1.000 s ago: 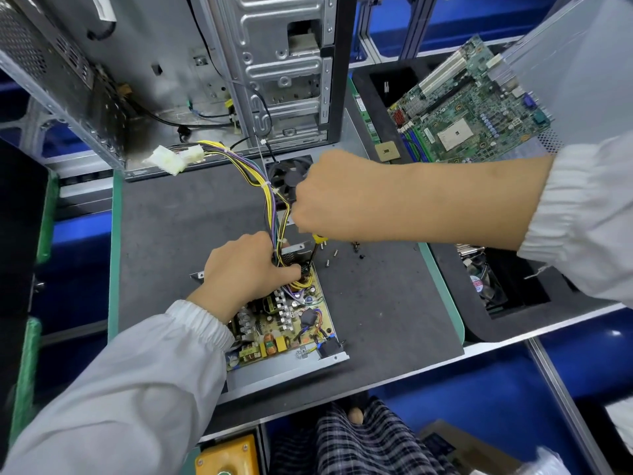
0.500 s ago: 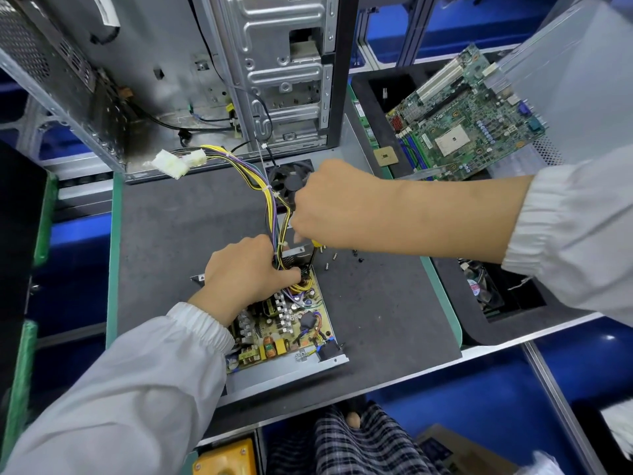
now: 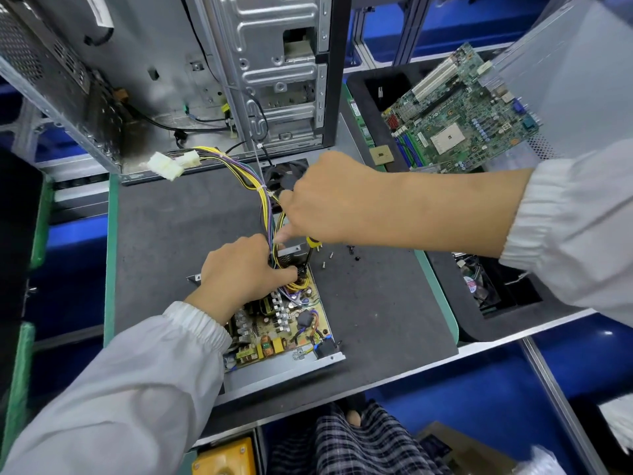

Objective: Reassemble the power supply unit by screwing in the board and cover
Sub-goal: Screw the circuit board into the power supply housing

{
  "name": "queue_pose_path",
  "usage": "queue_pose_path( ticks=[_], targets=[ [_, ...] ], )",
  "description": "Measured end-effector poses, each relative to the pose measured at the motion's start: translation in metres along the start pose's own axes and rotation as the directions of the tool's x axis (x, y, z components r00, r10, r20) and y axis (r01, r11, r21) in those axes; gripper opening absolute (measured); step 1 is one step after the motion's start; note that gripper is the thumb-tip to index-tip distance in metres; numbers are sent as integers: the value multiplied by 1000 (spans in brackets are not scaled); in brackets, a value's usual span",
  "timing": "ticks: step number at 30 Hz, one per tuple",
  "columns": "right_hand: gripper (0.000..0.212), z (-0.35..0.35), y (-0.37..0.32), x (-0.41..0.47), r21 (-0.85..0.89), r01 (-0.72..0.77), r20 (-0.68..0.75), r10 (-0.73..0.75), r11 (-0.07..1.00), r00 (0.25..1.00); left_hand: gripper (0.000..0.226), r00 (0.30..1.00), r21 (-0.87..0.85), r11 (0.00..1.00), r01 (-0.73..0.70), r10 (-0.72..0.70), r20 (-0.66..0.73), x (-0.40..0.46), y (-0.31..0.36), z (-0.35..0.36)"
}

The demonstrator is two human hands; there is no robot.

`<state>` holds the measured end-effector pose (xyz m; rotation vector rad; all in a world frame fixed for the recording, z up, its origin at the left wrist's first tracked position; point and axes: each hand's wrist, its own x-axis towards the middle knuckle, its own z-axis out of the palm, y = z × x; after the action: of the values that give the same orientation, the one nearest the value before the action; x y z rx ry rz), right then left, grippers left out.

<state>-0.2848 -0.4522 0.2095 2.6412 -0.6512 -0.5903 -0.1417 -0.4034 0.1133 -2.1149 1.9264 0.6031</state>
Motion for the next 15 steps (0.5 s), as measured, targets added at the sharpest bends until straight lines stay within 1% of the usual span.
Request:
queue_pose_path(
  ticks=[1,3,4,5,7,8,9,11,12,13,14,15],
  targets=[
    [41,0,0,-2,57,-6,21,5,998,1000,53,1000,-4,1000,2,-2,-1,-1,0,0],
    [39,0,6,-7,256,8,114,-39,967,993,52,1000,-28,999,18,-18,-4,-2,0,-1],
    [39,1,8,-8,340,18,140,-70,940,988,53,1000,-30,999,20,-20,-5,-2,0,-1],
    [40,-2,10,-9,390,45,136,-106,920,985,54,1000,-28,999,16,-16,-9,-2,1,-2],
    [34,-3,6,-5,356,129,93,-172,925,981,52,1000,-27,1000,14,-15,-22,-2,2,-1],
    [27,-3,3,-3,304,141,64,-168,942,984,52,999,-23,1000,22,-23,-30,-3,2,-2],
    [24,-2,1,-2,247,122,10,-128,961,992,52,999,-18,999,27,-27,-37,-3,2,-2],
    [32,-1,-5,-4,150,36,-127,-17,988,992,49,998,-71,997,24,-27,-47,-3,0,-1],
    [34,0,-8,-6,124,-3,-170,24,992,985,46,999,-171,985,1,-9,-46,-2,-2,-2],
    [32,1,-10,-7,110,-30,-199,51,993,979,42,998,-333,941,-59,46,-47,-1,-2,-4],
    [29,3,-12,-7,115,-54,-213,78,992,974,34,992,-522,843,-127,115,-56,-1,-2,-7],
    [27,4,-13,-7,132,-78,-230,108,988,967,23,982,-681,711,-174,173,-70,-2,0,-13]
  ],
)
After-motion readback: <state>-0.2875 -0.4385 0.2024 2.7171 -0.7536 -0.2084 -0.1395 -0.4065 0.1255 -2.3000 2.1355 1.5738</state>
